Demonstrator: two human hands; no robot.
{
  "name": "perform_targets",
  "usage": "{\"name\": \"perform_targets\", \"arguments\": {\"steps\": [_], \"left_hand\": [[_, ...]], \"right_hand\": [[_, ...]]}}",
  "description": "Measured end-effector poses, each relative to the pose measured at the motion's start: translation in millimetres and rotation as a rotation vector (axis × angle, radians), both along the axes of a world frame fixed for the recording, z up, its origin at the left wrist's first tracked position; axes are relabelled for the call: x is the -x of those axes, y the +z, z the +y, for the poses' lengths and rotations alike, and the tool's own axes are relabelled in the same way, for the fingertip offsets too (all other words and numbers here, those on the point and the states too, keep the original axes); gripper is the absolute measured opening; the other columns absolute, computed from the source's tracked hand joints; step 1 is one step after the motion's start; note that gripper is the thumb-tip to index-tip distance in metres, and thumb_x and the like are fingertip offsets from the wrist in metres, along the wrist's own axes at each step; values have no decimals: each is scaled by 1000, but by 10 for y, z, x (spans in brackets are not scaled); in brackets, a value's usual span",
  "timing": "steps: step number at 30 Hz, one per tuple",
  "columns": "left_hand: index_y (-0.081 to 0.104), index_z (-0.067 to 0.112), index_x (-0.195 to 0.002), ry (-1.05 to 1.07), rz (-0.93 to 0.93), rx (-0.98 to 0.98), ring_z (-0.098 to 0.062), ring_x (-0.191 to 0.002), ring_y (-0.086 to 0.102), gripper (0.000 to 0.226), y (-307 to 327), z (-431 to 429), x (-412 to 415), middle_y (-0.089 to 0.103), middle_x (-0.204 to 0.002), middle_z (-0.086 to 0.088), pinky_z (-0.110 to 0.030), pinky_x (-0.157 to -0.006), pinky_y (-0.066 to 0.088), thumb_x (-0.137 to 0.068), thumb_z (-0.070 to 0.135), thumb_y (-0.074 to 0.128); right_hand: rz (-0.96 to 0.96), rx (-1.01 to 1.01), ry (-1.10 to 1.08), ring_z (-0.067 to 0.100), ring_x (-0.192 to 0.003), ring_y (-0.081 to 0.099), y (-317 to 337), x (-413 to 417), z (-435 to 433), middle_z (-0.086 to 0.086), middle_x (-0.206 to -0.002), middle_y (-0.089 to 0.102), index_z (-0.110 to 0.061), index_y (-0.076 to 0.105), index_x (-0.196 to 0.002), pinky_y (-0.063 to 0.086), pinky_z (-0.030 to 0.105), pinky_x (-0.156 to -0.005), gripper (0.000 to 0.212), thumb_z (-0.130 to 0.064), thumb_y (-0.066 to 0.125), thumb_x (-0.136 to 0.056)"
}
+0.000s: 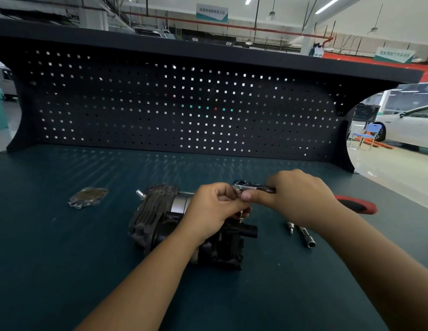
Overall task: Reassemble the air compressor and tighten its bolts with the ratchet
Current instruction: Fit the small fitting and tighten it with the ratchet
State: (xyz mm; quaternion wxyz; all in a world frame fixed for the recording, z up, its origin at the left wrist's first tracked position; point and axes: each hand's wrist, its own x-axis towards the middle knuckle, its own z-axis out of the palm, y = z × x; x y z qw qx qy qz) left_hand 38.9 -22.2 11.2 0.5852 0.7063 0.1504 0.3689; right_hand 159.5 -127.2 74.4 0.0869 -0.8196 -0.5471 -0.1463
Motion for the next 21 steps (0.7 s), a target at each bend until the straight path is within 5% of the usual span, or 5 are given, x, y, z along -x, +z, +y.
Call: {"name": "perform_targets", "arguments": {"steps": [5,9,12,16,21], "left_hand": [[59,1,-77,-66,-9,60,-15,-67,71,17,30,-19,-3,73,-72,-9,-18,-60,53,-78,11,73],[58,-3,-81,-66,-30,100,-13,-63,70,10,34,-10,-11,71,-71,-10,-17,-58,52,-83,1,67],[58,1,-78,-61,-27,90,-14,-65,70,10,29,-8,-12,71,-74,-13,-17,-60,53,-83,3,67],[59,3,-75,-63,-18,66,-14,-67,71,12,19,5,-20,72,-72,-10,-18,-60,53,-83,5,68],[60,-1,-81,-80,-9,46,-15,-69,71,12,3,17,-9,73,-72,-7,-18,-63,53,-82,7,69]], "right_hand": [[286,23,310,7,-62,44,-9,-283,116,-10,-62,47,-28,49,-63,32,28,-70,44,-70,39,-64],[403,59,426,8,-115,51,-14,-417,278,-19,-112,59,-33,65,-115,27,52,-109,64,-68,44,-66],[520,114,318,11,-131,43,-107,-563,240,-17,-133,53,-48,49,-126,25,45,-114,72,-76,42,-61],[550,59,269,14,-135,38,-285,-743,184,-13,-141,46,-40,43,-136,28,37,-113,68,-68,43,-73],[829,-239,118,19,-139,31,-488,-787,352,-1,-152,36,-30,35,-145,24,27,-99,53,-53,30,-97]]}}
